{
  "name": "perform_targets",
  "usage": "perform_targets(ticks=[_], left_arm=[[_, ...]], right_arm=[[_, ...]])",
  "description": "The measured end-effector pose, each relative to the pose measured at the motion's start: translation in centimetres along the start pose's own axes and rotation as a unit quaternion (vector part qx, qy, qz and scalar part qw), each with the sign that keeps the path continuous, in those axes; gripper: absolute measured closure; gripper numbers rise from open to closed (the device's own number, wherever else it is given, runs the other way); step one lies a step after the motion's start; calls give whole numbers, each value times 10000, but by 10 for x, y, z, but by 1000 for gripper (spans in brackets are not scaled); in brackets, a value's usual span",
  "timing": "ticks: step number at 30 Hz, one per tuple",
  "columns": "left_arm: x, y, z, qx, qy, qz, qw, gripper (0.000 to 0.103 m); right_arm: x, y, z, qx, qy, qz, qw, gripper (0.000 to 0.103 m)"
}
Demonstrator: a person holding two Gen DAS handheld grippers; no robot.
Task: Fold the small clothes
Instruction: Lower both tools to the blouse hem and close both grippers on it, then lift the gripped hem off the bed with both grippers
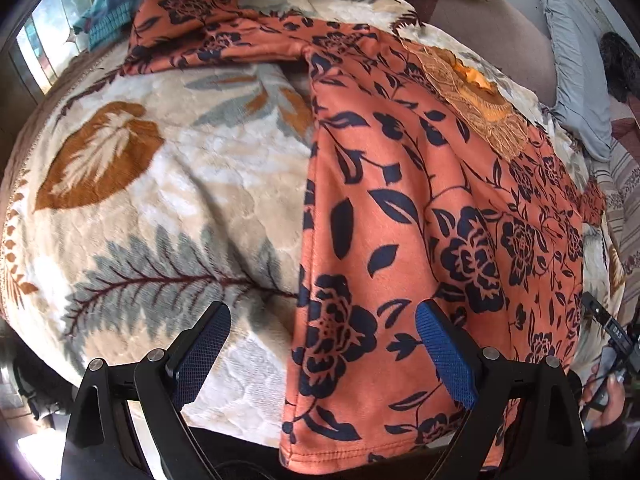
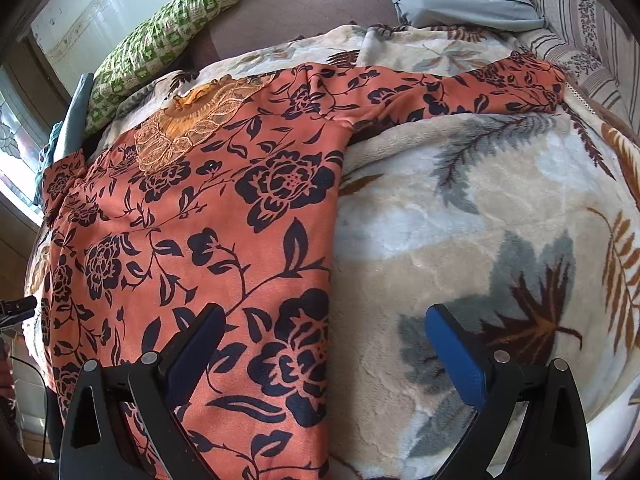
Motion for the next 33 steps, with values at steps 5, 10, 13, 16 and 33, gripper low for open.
perform_targets(ticks=[5, 10, 13, 16, 33], left_arm=[[-4, 2, 29, -114, -216, 44, 9997, 9], [-4, 0, 23, -461, 8, -37, 9989, 42], [-9, -3, 32, -567, -347, -158, 9977, 96], [-10, -3, 19, -292, -103, 43, 9995, 97], [-28, -9, 5, -209, -143, 118, 9996, 77]], right_arm=[[3, -12, 13, 297, -19, -83, 9995, 11], [4, -27, 12, 384, 54, -550, 9977, 69], [5, -23, 10, 312, 103, -666, 9972, 94], [9, -13, 1, 346, 206, -628, 9972, 97], [-31, -14, -7, 1231, 5, -204, 9922, 75]])
Point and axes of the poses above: each gripper's, at about its wrist camera, not at the fingertips, and z roughly the way its jaws point, y to its right, x to its top, the point moved 6 cm from there along z, roughly the way its jaws point, and after that the axes turned 8 degrees about -z, right-handed, at the moved point
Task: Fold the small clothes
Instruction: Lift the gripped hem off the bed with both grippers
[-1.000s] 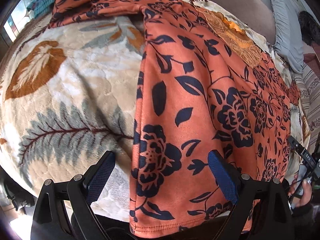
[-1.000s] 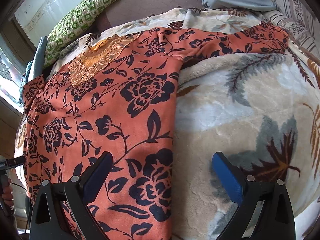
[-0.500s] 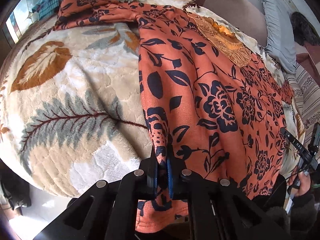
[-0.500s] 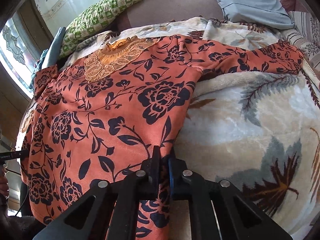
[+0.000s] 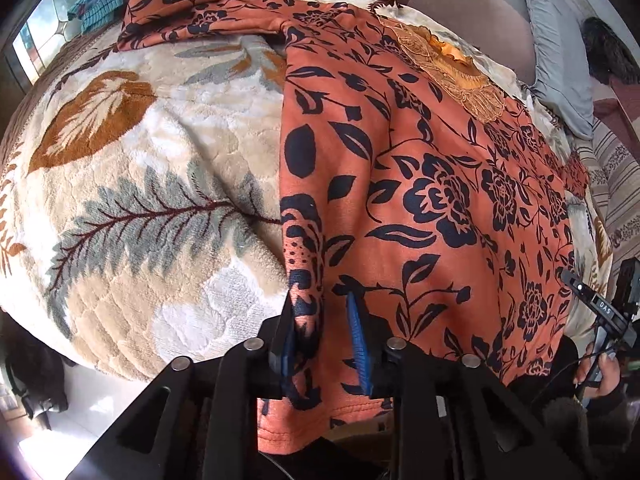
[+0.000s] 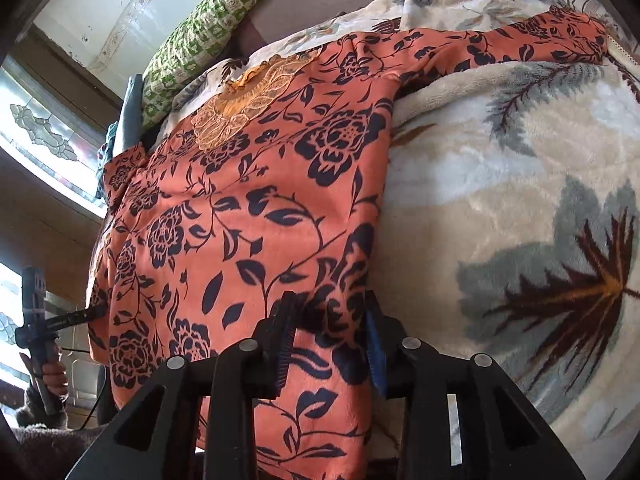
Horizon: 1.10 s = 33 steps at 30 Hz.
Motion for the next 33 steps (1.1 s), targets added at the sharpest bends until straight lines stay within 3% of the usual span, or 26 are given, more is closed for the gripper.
perform_targets(ticks=[1, 3, 8, 12, 16, 17, 22, 26, 30, 33], left_arm=[[-1, 1, 2, 24, -4, 8, 10000, 77], [0, 1, 2, 78, 47, 38, 10000, 84], [-5, -5, -9, 284, 102, 63, 9995, 87], [-14, -19, 6, 797, -154, 93, 9967, 87], [-16, -24, 4, 759, -216, 36, 9969, 87], [-16, -23, -1, 703, -195, 81, 9973, 87], [4, -10, -40, 501, 275, 258, 9980, 87], [21, 4, -63, 304, 698, 214, 9969, 71], [38, 20, -51, 453, 738, 341, 9957, 62], [50, 26, -22, 433, 484, 150, 9978, 62]], right_arm=[[0, -3, -1, -193, -2, -211, 9996, 97], [4, -7, -9, -308, 82, -360, 9988, 98], [22, 3, -38, -771, 282, -463, 9956, 99], [15, 28, -24, -1116, -128, -325, 9931, 99], [10, 29, -15, -1079, -197, -146, 9939, 97], [11, 26, -15, -1019, -192, -133, 9945, 93], [20, 19, -26, -923, -23, -129, 9956, 92], [28, 25, -32, -824, 134, 221, 9963, 78], [33, 30, -26, -770, 82, 442, 9960, 72], [33, 32, -16, -761, -40, 525, 9957, 71]])
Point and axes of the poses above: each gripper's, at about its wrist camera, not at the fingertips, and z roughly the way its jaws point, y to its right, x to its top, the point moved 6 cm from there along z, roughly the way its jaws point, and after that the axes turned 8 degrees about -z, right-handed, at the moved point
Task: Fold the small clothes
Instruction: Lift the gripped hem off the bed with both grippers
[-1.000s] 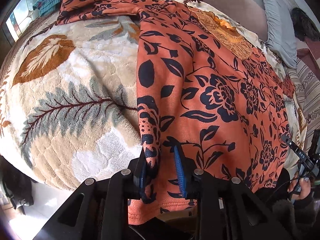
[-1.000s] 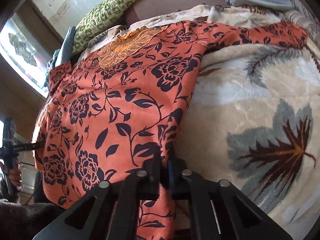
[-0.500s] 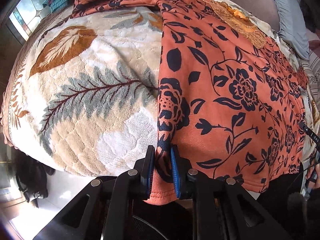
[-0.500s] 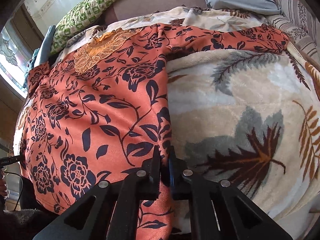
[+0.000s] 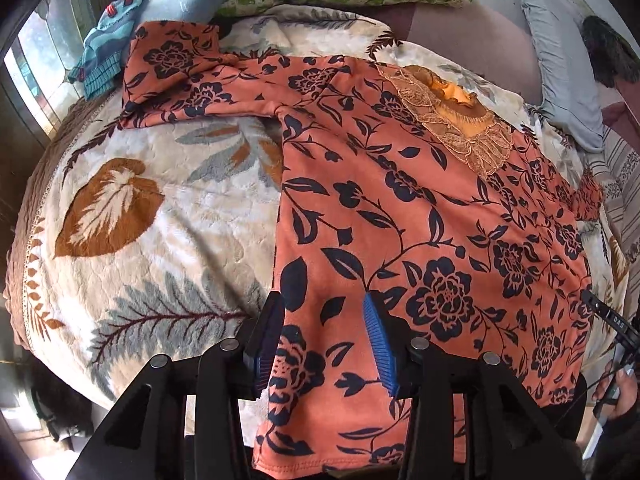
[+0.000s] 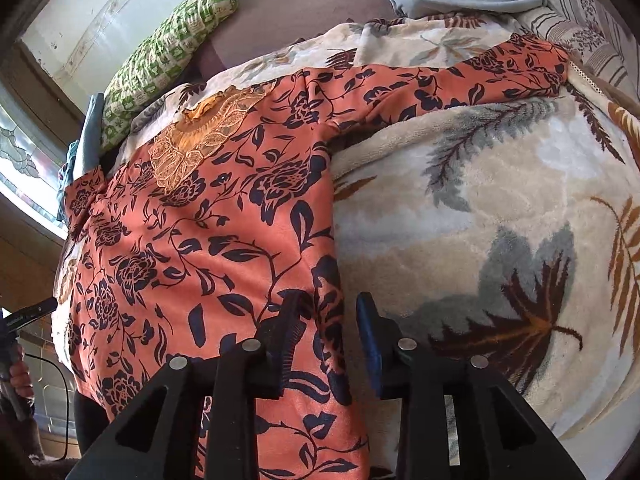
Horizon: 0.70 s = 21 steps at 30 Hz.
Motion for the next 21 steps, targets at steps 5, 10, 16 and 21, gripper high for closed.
perform_targets(ticks=[5, 10, 16, 21], left_arm=[[2, 10, 42, 132, -343, -158, 9992, 62], [-2, 7, 66, 399, -486, -6, 9980, 62], [3, 9, 49, 340, -460, 34, 9984, 62], [10, 26, 21, 264, -326, 246, 9988, 62]], right_arm=[[-2, -5, 19, -93, -116, -164, 9998, 73], [2, -9, 25, -368, -148, -510, 9979, 76], [7, 4, 13, -56, 52, -105, 9999, 72], [17, 40, -9, -22, 393, 344, 9986, 68]])
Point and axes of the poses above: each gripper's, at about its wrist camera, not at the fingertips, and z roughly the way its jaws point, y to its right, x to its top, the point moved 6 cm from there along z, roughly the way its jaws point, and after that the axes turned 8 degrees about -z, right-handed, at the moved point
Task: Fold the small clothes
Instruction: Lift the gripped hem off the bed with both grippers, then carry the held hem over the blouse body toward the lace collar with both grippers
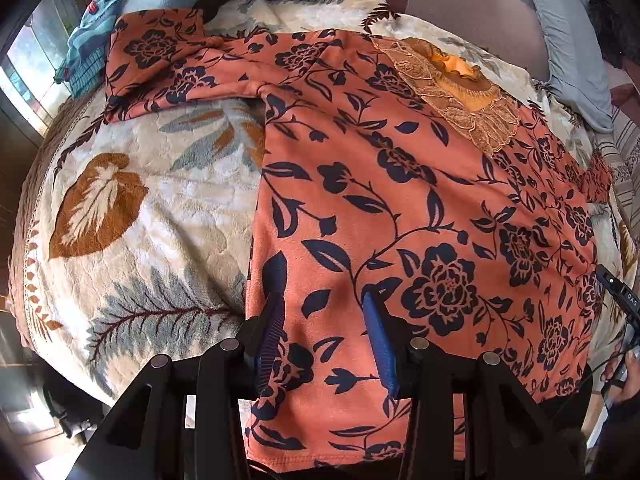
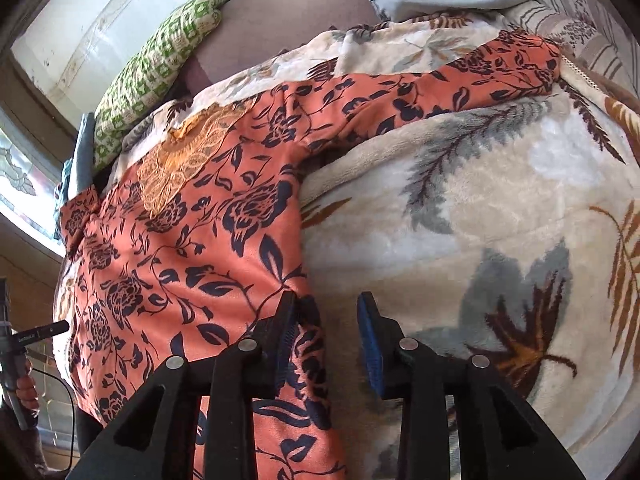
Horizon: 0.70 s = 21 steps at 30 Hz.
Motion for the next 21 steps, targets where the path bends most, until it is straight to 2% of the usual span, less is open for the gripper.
perform_targets(ticks=[2, 6, 10, 15, 21], left_arm=[[4, 13, -11, -53, 61, 74, 9999, 62], [10, 47, -30, -190, 231, 300, 9991, 51], [19, 85, -28, -223, 179, 565, 9980, 51], [47, 141, 6, -401, -237, 550, 9974, 51], [92, 224, 54, -501, -570, 686, 9948, 51]], right_arm=[[6, 23, -10, -101, 140, 206, 9996, 66], [22, 80, -25, -279, 369, 774, 9959, 63], [43, 132, -34, -407, 584, 1287, 9891, 60], [74, 182, -39, -597, 754, 1498, 9840, 57], [126, 239, -35, -560, 921, 1774, 9782, 54]])
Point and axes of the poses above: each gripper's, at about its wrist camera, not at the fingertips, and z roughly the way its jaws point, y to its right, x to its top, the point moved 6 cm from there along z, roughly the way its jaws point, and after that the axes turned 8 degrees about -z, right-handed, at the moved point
